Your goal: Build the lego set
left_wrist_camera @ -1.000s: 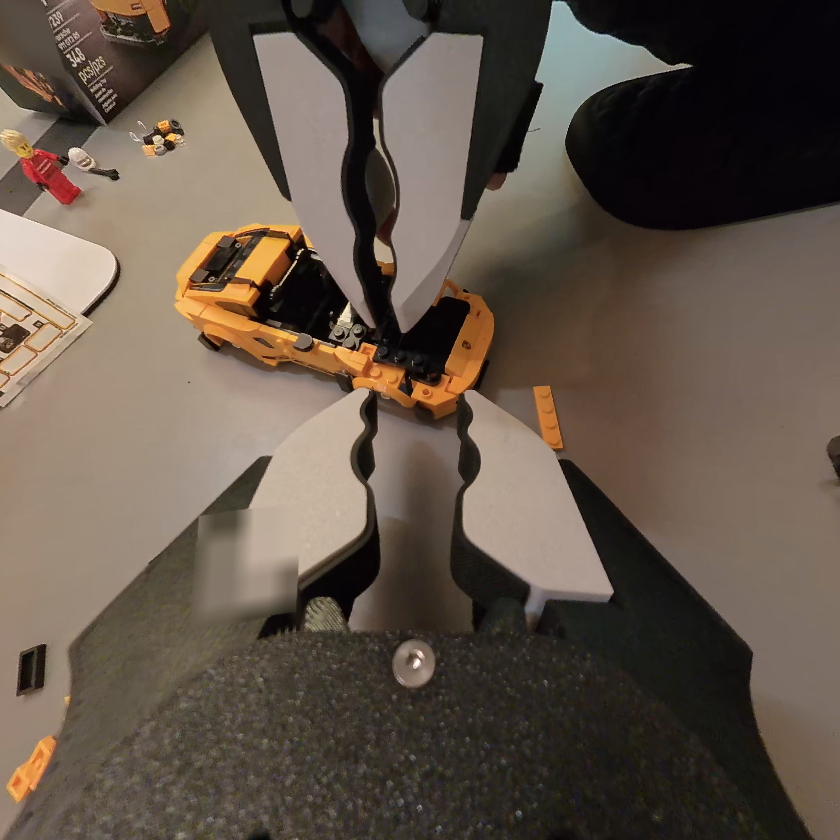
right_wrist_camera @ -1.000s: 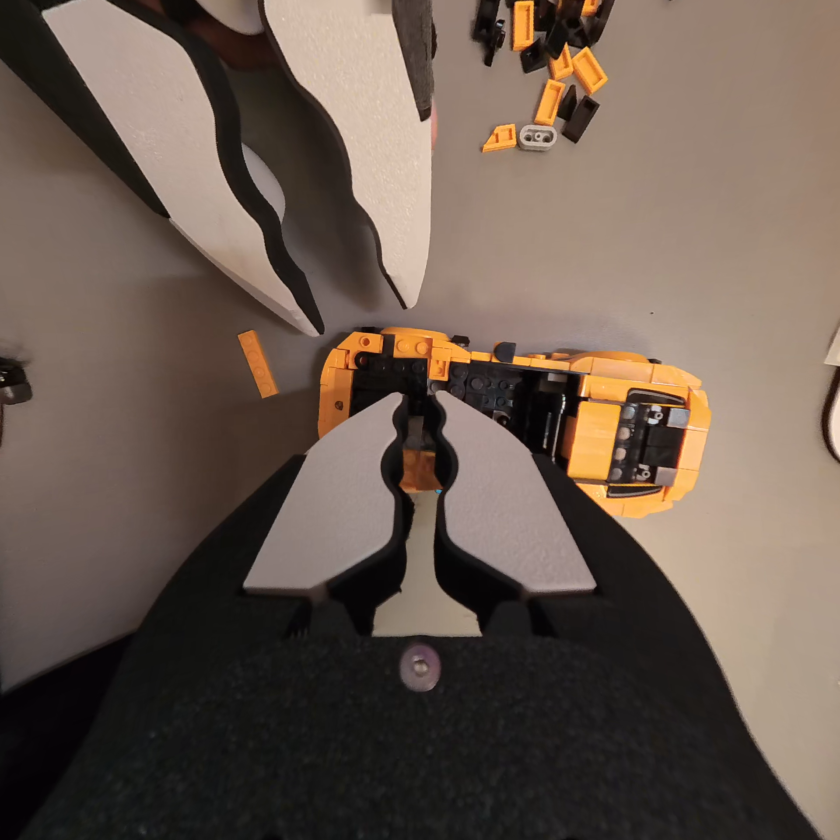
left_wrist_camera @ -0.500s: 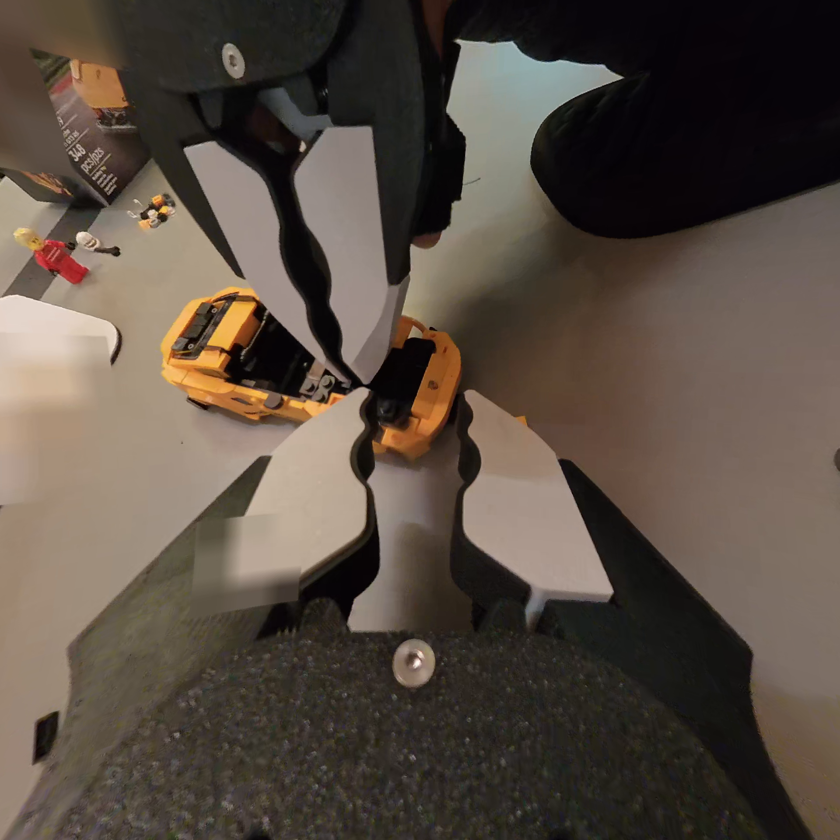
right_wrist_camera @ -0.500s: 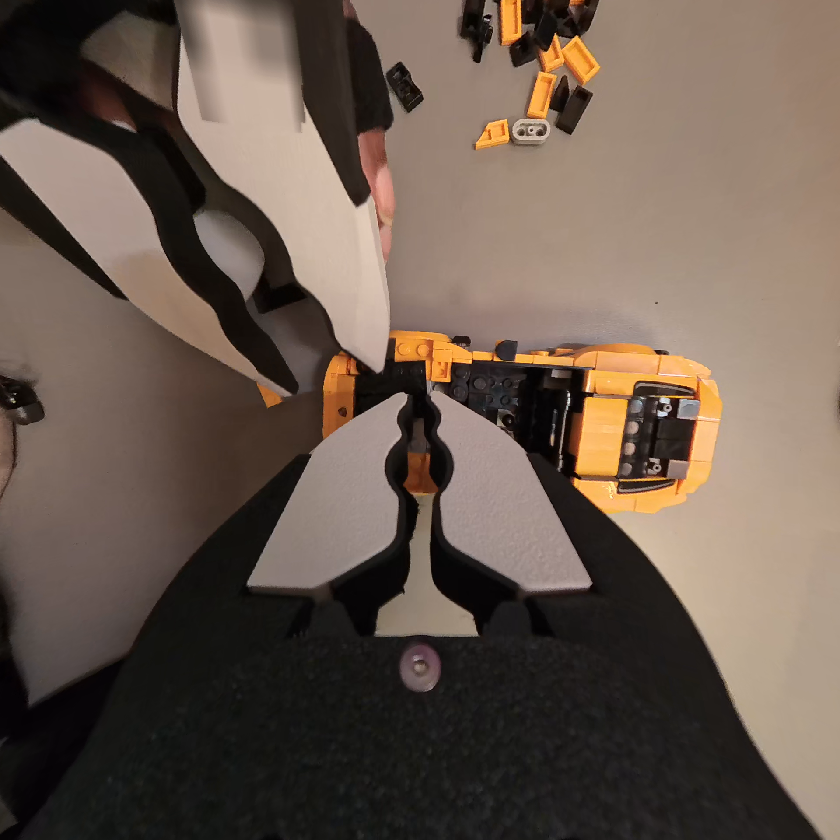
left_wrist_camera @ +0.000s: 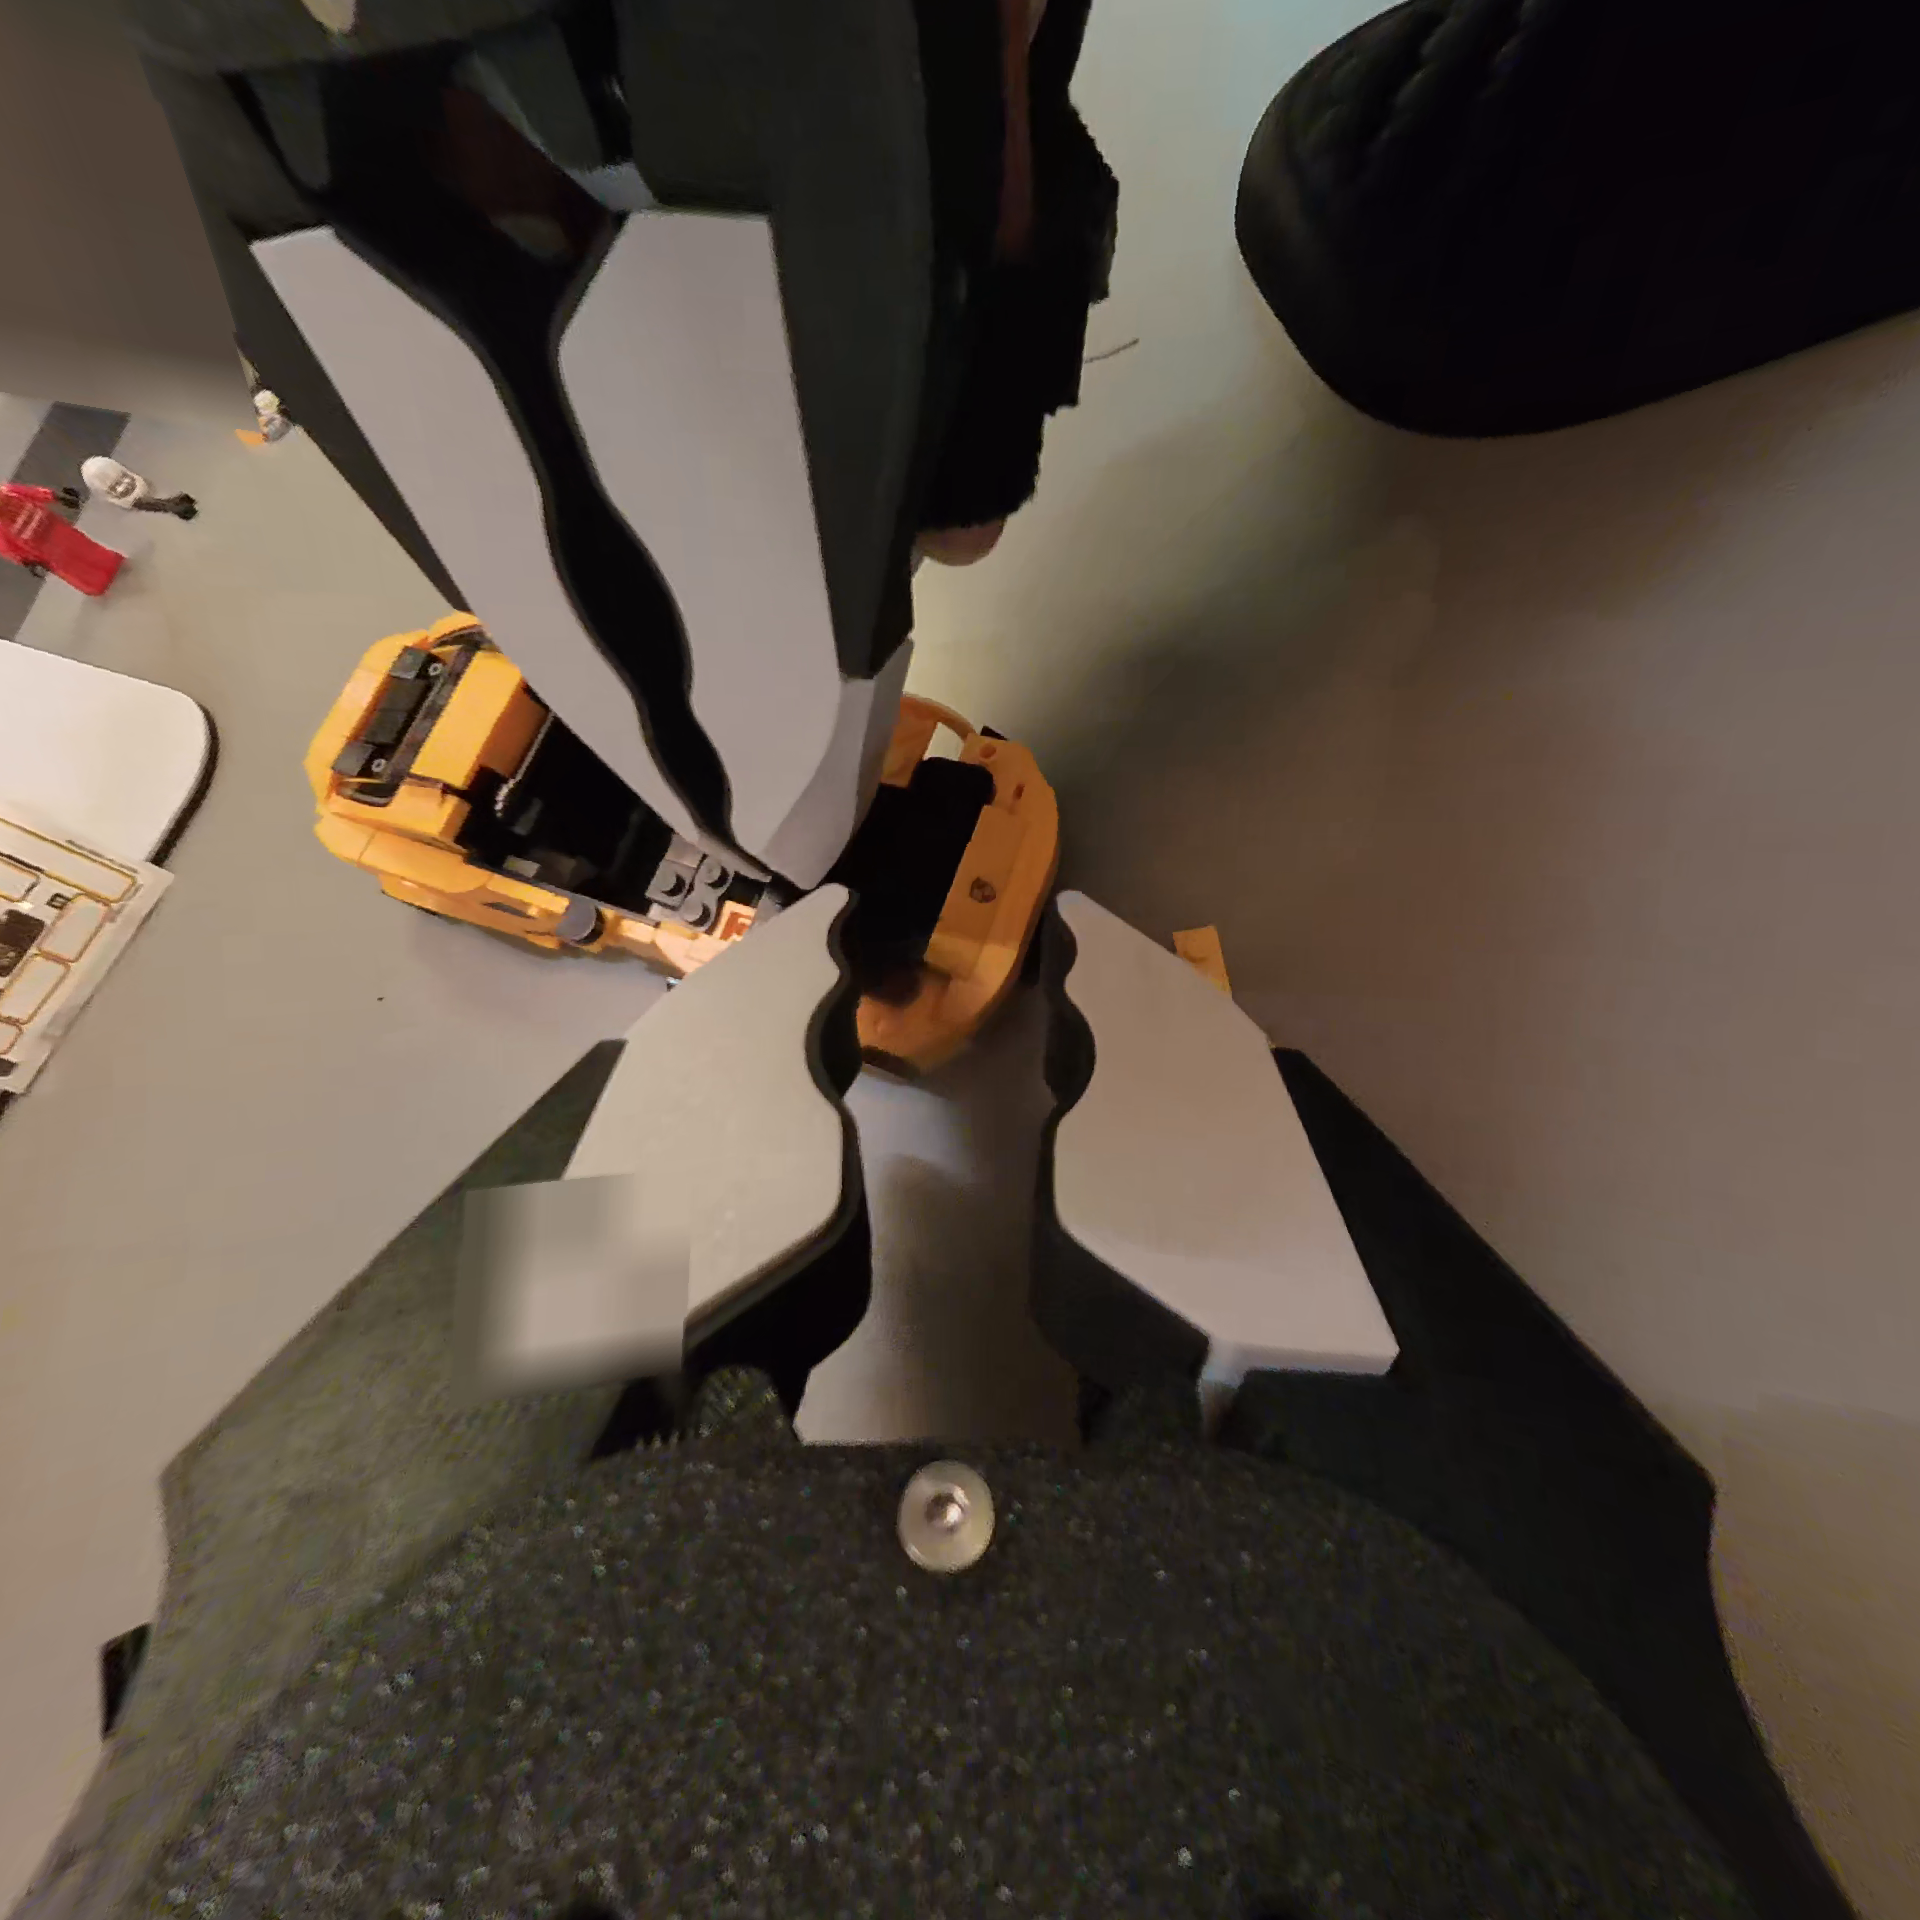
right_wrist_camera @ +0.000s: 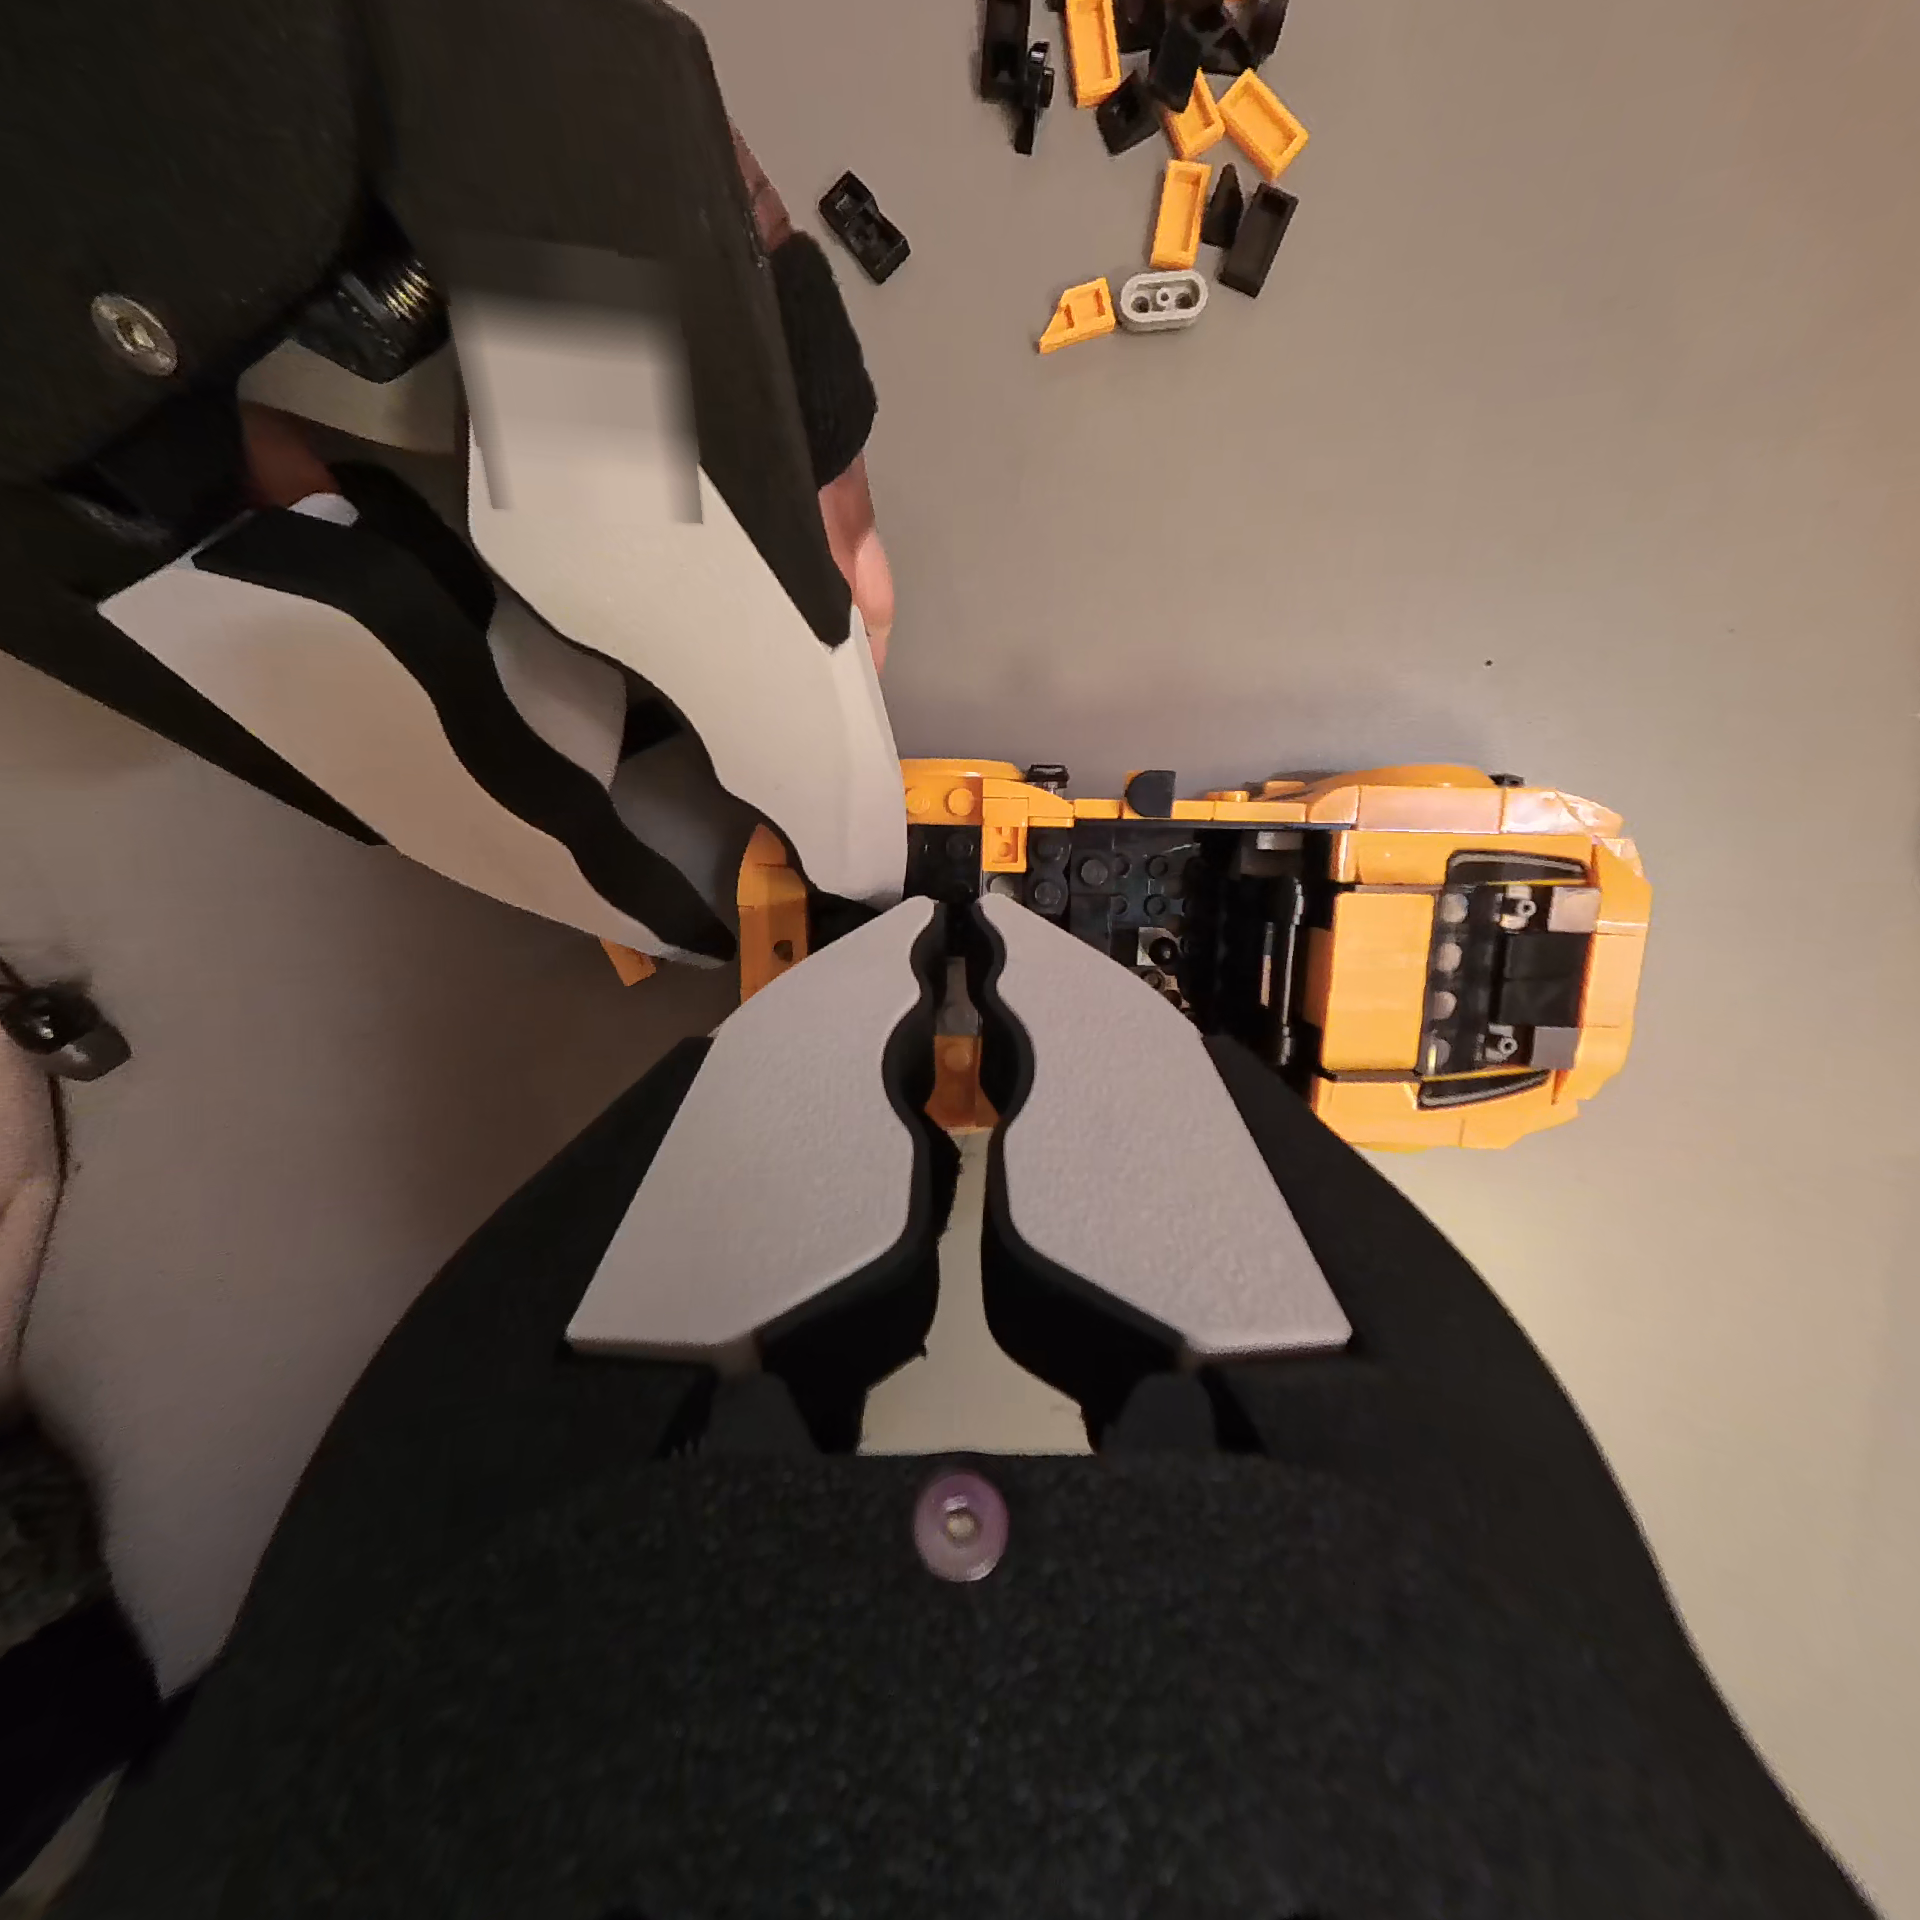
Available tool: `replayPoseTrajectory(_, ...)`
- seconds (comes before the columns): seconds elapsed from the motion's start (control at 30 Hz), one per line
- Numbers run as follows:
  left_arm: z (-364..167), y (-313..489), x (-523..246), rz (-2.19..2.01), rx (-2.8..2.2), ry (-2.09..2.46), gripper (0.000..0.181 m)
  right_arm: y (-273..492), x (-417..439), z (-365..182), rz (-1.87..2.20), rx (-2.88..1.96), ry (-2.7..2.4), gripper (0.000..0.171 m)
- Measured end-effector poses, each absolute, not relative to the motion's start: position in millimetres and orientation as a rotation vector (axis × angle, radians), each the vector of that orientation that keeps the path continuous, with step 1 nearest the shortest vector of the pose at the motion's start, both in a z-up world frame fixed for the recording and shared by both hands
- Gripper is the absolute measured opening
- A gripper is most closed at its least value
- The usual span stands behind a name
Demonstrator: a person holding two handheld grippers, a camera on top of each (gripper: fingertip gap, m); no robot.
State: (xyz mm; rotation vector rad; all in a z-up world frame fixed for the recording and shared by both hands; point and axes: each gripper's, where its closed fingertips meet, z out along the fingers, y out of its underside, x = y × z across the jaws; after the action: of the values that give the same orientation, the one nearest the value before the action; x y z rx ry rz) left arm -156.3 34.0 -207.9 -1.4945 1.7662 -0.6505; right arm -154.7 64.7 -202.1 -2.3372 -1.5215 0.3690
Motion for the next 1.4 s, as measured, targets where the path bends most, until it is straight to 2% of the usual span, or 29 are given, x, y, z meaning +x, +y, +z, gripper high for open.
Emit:
replayPoseTrajectory(0.23,-195,35,-159,-0.746,-1.514,1.698,0.036,64,-155,-202,0.348,-2.337,-1.524,0.002)
replayPoseTrajectory(0.93,-207,41,-165,-0.527,-1.536,1.817,0.039,63,-157,-202,0.343,-2.323,-1.528,0.002)
replayPoseTrajectory(1.4,-206,41,-167,-0.593,-1.499,1.856,0.038,65,-159,-195,0.570,-2.316,-1.506,0.003)
